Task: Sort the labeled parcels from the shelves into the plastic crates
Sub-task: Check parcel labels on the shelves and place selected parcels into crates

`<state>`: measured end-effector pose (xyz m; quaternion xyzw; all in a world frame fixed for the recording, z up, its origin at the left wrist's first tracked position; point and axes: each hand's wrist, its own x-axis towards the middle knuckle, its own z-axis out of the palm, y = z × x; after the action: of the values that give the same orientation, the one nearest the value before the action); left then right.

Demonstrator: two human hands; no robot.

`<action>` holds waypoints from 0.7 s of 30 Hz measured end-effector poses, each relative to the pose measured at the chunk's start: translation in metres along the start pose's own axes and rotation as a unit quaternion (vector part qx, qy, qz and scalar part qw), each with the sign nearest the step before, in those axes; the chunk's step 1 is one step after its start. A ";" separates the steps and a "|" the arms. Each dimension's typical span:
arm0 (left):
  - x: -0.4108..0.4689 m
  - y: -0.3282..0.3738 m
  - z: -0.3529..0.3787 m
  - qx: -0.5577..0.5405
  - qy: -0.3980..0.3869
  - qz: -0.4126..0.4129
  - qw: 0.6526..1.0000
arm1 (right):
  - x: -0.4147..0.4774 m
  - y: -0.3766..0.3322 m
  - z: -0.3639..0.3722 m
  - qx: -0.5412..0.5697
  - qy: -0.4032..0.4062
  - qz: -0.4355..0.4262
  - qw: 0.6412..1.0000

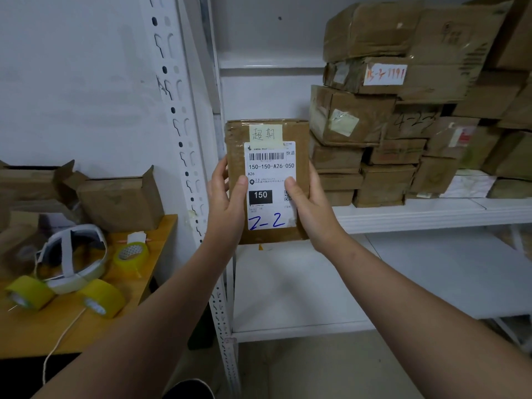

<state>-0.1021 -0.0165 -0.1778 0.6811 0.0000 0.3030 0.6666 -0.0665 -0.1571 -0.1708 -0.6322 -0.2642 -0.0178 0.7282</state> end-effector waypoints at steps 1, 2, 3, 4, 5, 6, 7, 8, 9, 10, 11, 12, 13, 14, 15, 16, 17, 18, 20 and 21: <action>-0.008 0.001 0.003 -0.003 0.004 0.002 1.000 | -0.008 -0.001 -0.005 -0.004 0.001 0.005 1.000; -0.018 0.001 0.007 -0.003 0.006 0.003 1.000 | -0.018 -0.002 -0.011 -0.008 0.003 0.008 1.000; -0.028 0.002 0.012 -0.003 0.007 0.002 1.000 | -0.027 -0.004 -0.017 -0.013 0.005 0.010 1.000; -0.039 0.002 0.018 -0.002 0.007 0.000 1.000 | -0.038 -0.008 -0.024 -0.017 0.005 0.012 1.000; -0.052 0.002 0.026 -0.001 0.007 -0.001 1.000 | -0.050 -0.011 -0.033 -0.021 0.009 0.015 1.000; -0.065 0.002 0.034 -0.001 0.005 -0.001 1.000 | -0.062 -0.014 -0.043 -0.025 0.013 0.016 0.999; -0.079 0.003 0.045 -0.005 0.000 -0.002 1.000 | -0.076 -0.017 -0.055 -0.029 0.017 0.021 0.999; -0.094 0.004 0.058 -0.008 -0.009 -0.004 1.000 | -0.089 -0.020 -0.068 -0.033 0.022 0.030 0.999; -0.109 0.005 0.072 -0.013 -0.020 -0.005 1.000 | -0.105 -0.024 -0.083 -0.037 0.030 0.038 0.998; -0.124 0.007 0.088 -0.022 -0.033 -0.010 0.999 | -0.120 -0.028 -0.099 -0.046 0.040 0.042 0.997; -0.139 0.009 0.105 -0.033 -0.047 -0.018 0.998 | -0.135 -0.032 -0.115 -0.059 0.054 0.043 0.996; -0.153 0.011 0.123 -0.042 -0.062 -0.029 0.997 | -0.151 -0.036 -0.133 -0.070 0.069 0.044 0.994; -0.166 0.012 0.141 -0.049 -0.074 -0.039 0.995 | -0.166 -0.041 -0.150 -0.080 0.093 0.046 0.991; -0.178 0.014 0.160 -0.056 -0.088 -0.048 0.993 | -0.181 -0.045 -0.169 -0.089 0.121 0.047 0.988; -0.189 0.014 0.180 -0.060 -0.106 -0.056 0.991 | -0.196 -0.050 -0.187 -0.101 0.150 0.048 0.982; -0.199 0.015 0.201 -0.062 -0.131 -0.066 0.987 | -0.211 -0.054 -0.206 -0.118 0.179 0.050 0.975; -0.209 0.016 0.221 -0.063 -0.161 -0.077 0.982 | -0.225 -0.058 -0.225 -0.136 0.210 0.050 0.967; -0.220 0.017 0.241 -0.064 -0.198 -0.088 0.974 | -0.240 -0.061 -0.245 -0.151 0.243 0.049 0.957; -0.239 0.018 0.281 -0.068 -0.282 -0.110 0.951 | -0.271 -0.068 -0.285 -0.158 0.304 0.055 0.938; -0.248 0.016 0.300 -0.069 -0.322 -0.119 0.937 | -0.286 -0.072 -0.303 -0.161 0.327 0.060 0.929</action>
<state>-0.1879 -0.3907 -0.2440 0.6899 -0.1545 -0.0150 0.7071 -0.2286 -0.5420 -0.2402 -0.7147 0.0337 -0.2217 0.6625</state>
